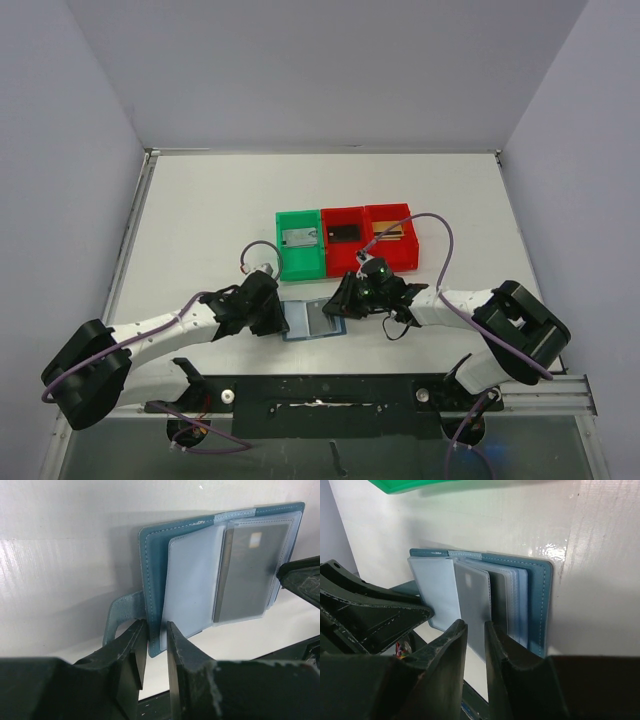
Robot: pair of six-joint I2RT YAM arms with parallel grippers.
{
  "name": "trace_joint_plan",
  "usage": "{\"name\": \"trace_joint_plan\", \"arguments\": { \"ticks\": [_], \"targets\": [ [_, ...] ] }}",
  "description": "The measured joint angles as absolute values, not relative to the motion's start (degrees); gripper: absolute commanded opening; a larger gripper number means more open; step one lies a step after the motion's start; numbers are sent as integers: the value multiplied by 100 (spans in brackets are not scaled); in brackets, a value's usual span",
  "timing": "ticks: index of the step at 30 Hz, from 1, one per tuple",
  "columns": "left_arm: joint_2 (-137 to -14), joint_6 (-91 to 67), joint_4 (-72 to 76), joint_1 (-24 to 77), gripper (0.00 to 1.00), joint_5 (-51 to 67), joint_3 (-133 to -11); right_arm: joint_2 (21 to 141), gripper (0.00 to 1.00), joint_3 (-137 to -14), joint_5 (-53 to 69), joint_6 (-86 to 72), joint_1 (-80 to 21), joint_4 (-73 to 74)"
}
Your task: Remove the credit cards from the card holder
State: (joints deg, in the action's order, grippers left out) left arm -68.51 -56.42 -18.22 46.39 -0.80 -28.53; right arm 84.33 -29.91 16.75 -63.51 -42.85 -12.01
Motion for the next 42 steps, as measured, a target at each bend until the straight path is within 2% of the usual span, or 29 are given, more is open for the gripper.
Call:
{"name": "trace_joint_plan", "arguments": {
  "ticks": [26,42],
  "targets": [
    [-7048,-5612,-1579,4639,13,128,-2853,8431,24,-2530,2287,-6967,-4117,-2842],
    [-7135,-5485,-1264,4639,16,349,-2930,8892,27,-2541,2663,-7052,-4141,-3293]
  ]
}}
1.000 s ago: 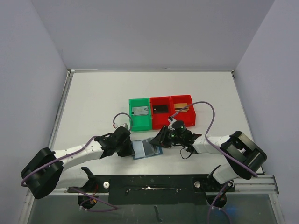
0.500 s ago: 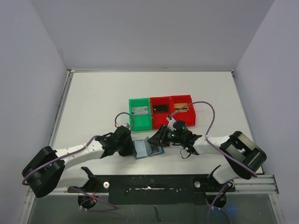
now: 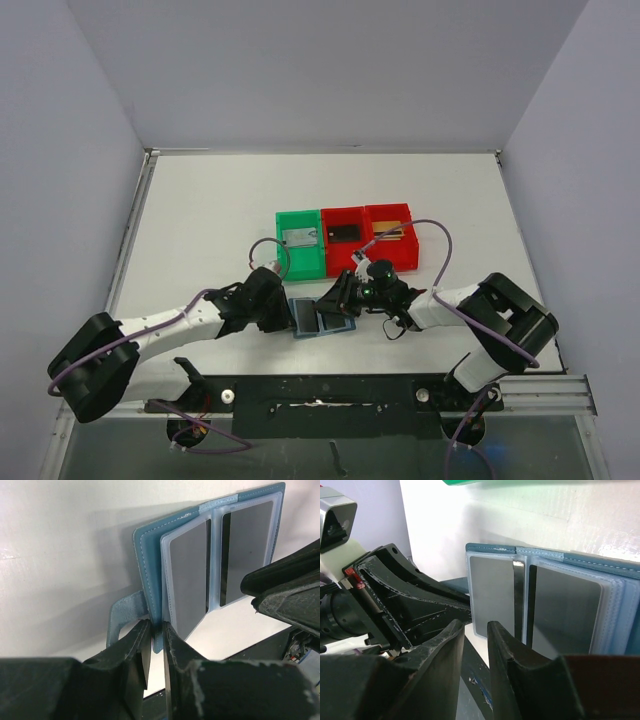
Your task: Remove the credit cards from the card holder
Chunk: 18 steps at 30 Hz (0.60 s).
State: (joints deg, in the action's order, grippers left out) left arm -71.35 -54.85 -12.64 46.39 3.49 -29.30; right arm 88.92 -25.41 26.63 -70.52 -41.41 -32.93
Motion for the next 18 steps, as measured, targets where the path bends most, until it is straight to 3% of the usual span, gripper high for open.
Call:
{"name": "trace_joint_plan", "arguments": {
  "ticks": [9,18],
  "targets": [
    [-6744,-5555,-1776,4639,32,16,-2989,8685,29,-2661,2388,-6794,-4171,-2630],
    [-6270,-5636,-2097,4639,35,-250,-3361,8394,30,-2884,2010,-6471,-4202,-1903]
  ]
}}
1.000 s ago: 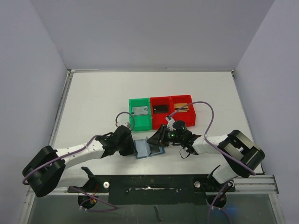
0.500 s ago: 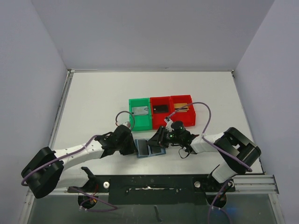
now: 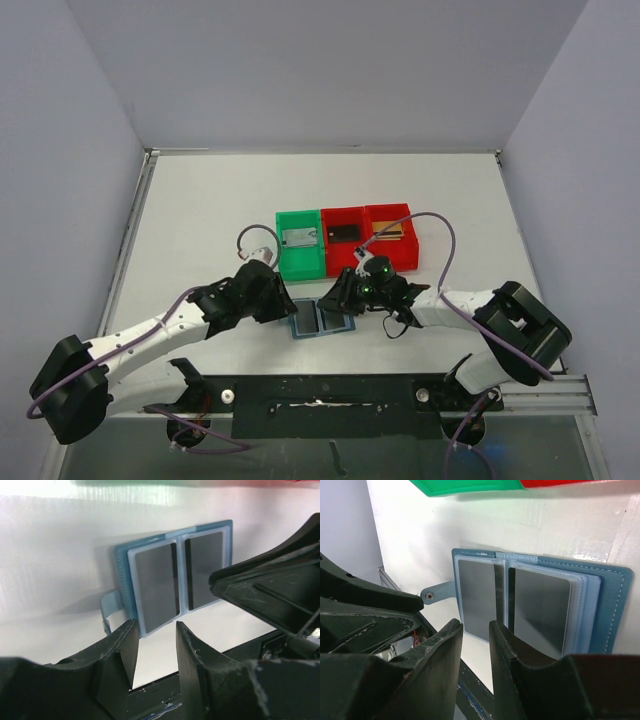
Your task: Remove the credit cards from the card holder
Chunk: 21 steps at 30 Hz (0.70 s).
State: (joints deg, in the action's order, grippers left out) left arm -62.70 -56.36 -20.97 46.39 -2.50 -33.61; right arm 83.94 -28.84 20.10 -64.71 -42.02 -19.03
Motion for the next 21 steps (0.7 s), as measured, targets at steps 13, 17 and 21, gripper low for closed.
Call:
{"name": "trace_joint_plan", "arguments": {
  "ticks": [13,17,21],
  "targets": [
    [-7054,-5588,-1754,4639,31,27,-3382,8399,32,-3022,1898,-6331,-4353,-1533],
    [-7227,-5535,-1813,4639,25,14,-3382,8458,32,-3175,1900,-6296,-4416,-1503],
    [-7332,-5516,-1817,4641,21,-16,-3356,8602,31,-3404,1846,-6213,-4510,-1321]
  ]
}}
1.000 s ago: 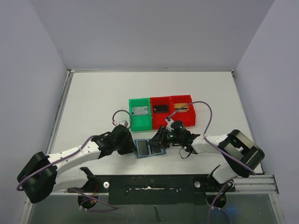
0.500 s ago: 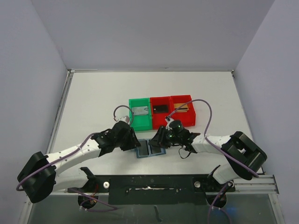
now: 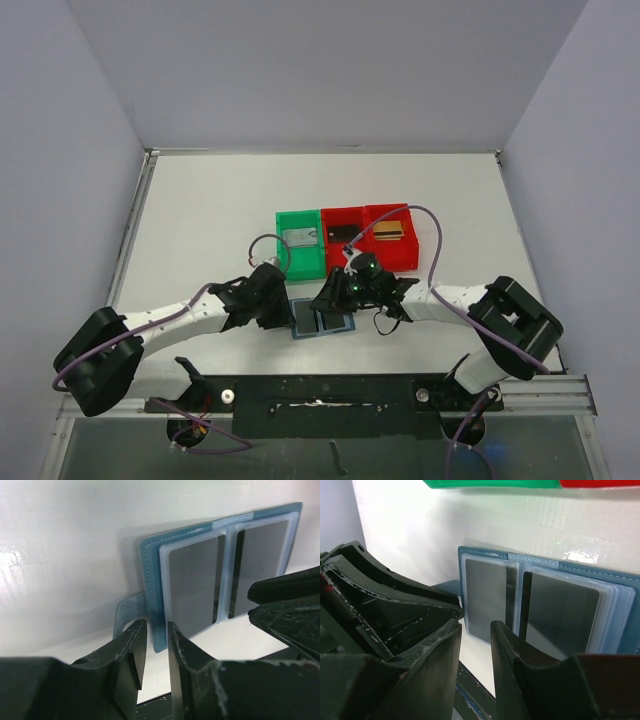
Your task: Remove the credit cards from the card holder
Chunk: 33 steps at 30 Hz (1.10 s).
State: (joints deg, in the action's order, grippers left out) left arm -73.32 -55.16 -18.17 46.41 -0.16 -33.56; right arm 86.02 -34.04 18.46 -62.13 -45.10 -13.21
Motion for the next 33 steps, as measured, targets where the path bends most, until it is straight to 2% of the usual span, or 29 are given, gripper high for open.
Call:
{"name": "trace_joint_plan", "arguments": {
  "ticks": [12,17,24,30,33],
  "targets": [
    [-7577,-5507,-1863,4644,19,-165,-3304,8890,29,-3828,1236,-6025,-4696,-217],
    [-7456,-5529,-2001,4683,24,-318,-3306,8890,29,-3920,1098,-6007,-4722,-45],
    [-6460,-5684,-2272,4685,33,-631,-3315,8890,28,-3944,1066,-5953,-4735,16],
    [-6346,-5682,-1975,4685,32,-552,-3369,8888,28,-3944,1033,-5931,-4735,16],
    [-6643,-5651,-1793,4685,27,-416,-3415,8868,28,-3944,1002,-5929,-4735,16]
  ]
}}
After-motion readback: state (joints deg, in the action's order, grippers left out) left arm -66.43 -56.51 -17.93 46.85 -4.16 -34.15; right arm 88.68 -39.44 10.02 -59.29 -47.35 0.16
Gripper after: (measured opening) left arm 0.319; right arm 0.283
